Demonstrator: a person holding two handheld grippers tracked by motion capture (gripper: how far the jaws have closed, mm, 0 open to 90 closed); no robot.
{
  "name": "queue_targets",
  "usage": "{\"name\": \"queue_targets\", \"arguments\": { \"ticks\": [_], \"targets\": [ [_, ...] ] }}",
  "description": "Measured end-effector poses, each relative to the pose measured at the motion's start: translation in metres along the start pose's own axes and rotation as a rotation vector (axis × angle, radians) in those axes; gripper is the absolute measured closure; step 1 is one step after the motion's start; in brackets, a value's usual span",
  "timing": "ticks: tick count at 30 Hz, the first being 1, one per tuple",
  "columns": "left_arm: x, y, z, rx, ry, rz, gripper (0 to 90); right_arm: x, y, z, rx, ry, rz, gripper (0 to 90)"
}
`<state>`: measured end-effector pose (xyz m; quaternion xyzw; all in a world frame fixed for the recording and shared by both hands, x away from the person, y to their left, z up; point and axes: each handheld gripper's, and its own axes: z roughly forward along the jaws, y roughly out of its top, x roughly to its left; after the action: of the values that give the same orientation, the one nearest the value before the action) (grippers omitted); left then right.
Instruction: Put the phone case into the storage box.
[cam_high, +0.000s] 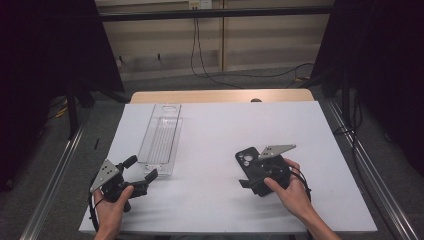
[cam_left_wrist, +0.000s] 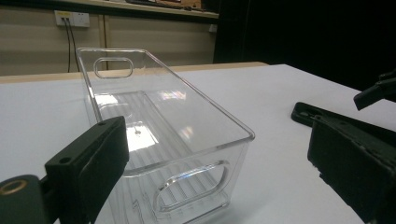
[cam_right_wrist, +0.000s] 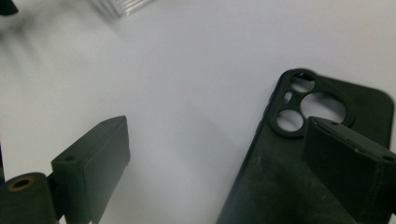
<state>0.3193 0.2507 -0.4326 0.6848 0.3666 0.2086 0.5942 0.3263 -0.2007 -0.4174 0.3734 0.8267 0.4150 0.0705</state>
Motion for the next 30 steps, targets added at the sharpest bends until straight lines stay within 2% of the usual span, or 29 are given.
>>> {"name": "queue_targets", "arguments": {
  "ticks": [3, 7, 10, 12, 17, 22, 24, 26, 30],
  "targets": [
    [0.001, 0.000, -0.001, 0.000, 0.003, 0.006, 5.4, -0.002, 0.004, -0.003, -0.033, 0.008, 0.012, 7.7],
    [0.001, 0.000, -0.001, 0.003, 0.005, 0.003, 5.4, -0.008, 0.004, -0.006, -0.029, -0.014, 0.026, 7.3],
    [0.001, 0.000, -0.001, 0.006, 0.008, 0.006, 5.4, -0.012, 0.002, -0.008, 0.005, -0.065, 0.050, 4.6],
    [0.001, 0.000, -0.001, 0.005, 0.007, 0.004, 5.4, -0.012, 0.001, -0.009, 0.019, -0.095, 0.044, 4.5],
    [0.002, 0.000, 0.000, 0.009, 0.011, 0.009, 5.4, -0.019, 0.001, -0.008, 0.115, -0.114, 0.050, 4.6],
    [0.002, 0.000, 0.000, 0.011, 0.010, 0.011, 5.4, -0.029, 0.005, -0.001, 0.190, -0.168, 0.079, 4.1],
    [0.002, 0.000, 0.000, 0.013, 0.015, 0.013, 5.5, -0.031, 0.006, 0.002, 0.214, -0.152, 0.087, 3.7],
    [0.002, 0.000, 0.000, 0.013, 0.016, 0.011, 5.7, -0.035, 0.007, 0.008, 0.261, -0.135, 0.081, 4.4],
    [0.002, 0.000, 0.000, 0.009, 0.013, 0.010, 5.7, -0.036, 0.012, 0.015, 0.316, -0.144, 0.083, 3.9]
  ]
}}
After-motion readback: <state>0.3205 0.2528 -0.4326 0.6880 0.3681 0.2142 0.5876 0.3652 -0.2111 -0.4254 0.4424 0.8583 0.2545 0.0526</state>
